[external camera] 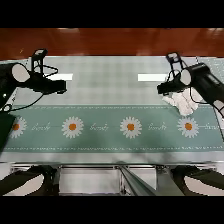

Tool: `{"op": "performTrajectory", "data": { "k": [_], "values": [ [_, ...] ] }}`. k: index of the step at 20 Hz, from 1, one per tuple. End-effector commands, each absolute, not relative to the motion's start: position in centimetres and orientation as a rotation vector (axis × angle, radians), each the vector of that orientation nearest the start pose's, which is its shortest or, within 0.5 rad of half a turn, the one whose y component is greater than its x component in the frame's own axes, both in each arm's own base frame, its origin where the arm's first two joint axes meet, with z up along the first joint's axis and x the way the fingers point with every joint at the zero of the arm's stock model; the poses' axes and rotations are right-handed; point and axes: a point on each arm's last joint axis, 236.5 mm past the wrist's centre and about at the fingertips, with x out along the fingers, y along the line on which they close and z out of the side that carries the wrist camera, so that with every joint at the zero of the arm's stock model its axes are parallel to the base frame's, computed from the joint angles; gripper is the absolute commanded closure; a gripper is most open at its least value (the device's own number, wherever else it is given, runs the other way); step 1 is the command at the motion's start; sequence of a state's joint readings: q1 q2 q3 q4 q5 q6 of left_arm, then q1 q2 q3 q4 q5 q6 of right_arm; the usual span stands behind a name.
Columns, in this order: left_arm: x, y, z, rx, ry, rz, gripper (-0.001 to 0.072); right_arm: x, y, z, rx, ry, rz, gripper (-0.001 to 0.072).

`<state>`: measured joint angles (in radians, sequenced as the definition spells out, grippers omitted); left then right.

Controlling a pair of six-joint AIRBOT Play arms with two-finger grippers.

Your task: Fold the shirts.

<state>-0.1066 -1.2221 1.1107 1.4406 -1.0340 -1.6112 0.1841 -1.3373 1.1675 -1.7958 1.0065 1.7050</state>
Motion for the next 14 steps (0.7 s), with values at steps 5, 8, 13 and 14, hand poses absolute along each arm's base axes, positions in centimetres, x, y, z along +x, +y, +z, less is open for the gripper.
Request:
{"op": "performTrajectory", "data": {
  "k": [5,8,13,14],
  "values": [
    [35.2,-2.7,4.9,0.023,1.21,-0.025,0.02,45.7,-9.5,5.4,0.014,0.981,-0.259,0.0302],
    [33.5,-5.2,5.3,-0.088,1.147,-0.1,0.02,43.4,-13.6,-0.7,0.204,1.15,-0.317,0.0302],
    [32.1,-5.8,3.5,-0.139,1.085,-0.116,0.0201,43.9,-13.6,-6.5,0.272,1.232,-0.27,0.0302],
    [32.0,-5.9,3.2,-0.146,1.093,-0.115,0.0201,43.9,-12.8,-7.9,0.28,1.261,-0.255,0.0303]
  ]
}}
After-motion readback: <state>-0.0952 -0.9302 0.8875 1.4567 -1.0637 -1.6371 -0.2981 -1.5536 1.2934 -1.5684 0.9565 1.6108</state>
